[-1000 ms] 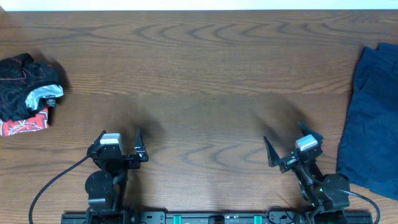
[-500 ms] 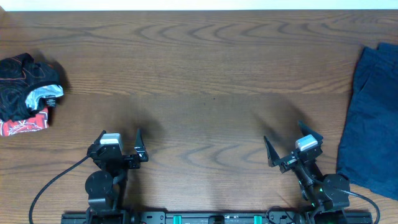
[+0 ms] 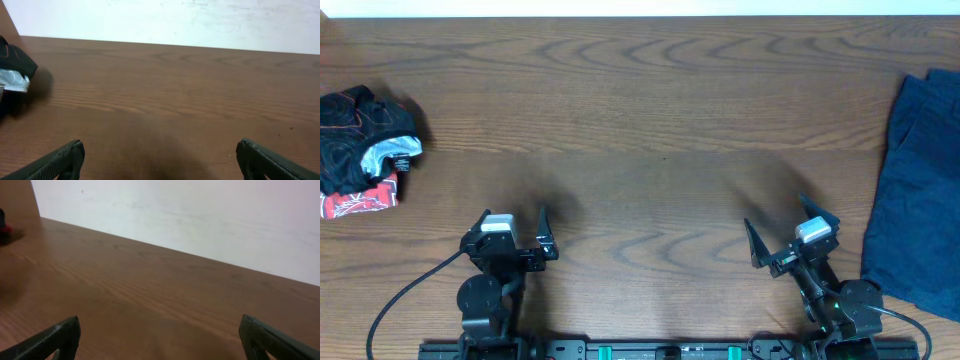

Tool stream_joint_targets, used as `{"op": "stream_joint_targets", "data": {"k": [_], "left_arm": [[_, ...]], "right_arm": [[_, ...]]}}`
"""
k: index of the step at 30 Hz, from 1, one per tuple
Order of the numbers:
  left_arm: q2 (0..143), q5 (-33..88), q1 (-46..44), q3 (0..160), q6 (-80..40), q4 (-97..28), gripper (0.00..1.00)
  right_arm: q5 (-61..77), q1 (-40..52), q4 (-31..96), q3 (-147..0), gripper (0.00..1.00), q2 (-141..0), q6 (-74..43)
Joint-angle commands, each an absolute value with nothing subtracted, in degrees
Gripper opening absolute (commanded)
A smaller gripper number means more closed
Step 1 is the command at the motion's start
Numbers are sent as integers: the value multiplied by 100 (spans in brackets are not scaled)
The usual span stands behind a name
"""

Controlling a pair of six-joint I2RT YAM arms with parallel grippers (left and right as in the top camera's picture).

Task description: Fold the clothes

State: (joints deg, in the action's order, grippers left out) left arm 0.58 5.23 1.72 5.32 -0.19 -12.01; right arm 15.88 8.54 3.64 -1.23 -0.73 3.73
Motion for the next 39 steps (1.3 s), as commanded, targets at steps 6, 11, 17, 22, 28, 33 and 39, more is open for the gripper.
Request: {"op": "stream_joint_targets", "data": {"k": [6,11,17,22,28,33,39], "left_arm": [[34,554,156,390,-73,-1253,98],[34,554,156,390,-73,-1253,98],[34,554,156,390,-73,-1253,98],[34,554,156,390,-73,-1253,98],[34,554,156,390,-73,-1253,98],[34,554,156,390,-73,-1253,98],[34,554,156,390,-73,-1253,98]], "right_arm": [[2252,810,727,-281,99,-119,-174],[2235,810,1166,-976,99,-574,-189],[2189,810,2049,-2587,99,-2362,-187],[2259,812,3127,-4032,99,-4278,-176],[2252,827,4488,-5638,99,-6313,296],[2451,827,4890,-6176,99,-7225,379],[2429,821,4987,-6176,99,-7522,373]]}}
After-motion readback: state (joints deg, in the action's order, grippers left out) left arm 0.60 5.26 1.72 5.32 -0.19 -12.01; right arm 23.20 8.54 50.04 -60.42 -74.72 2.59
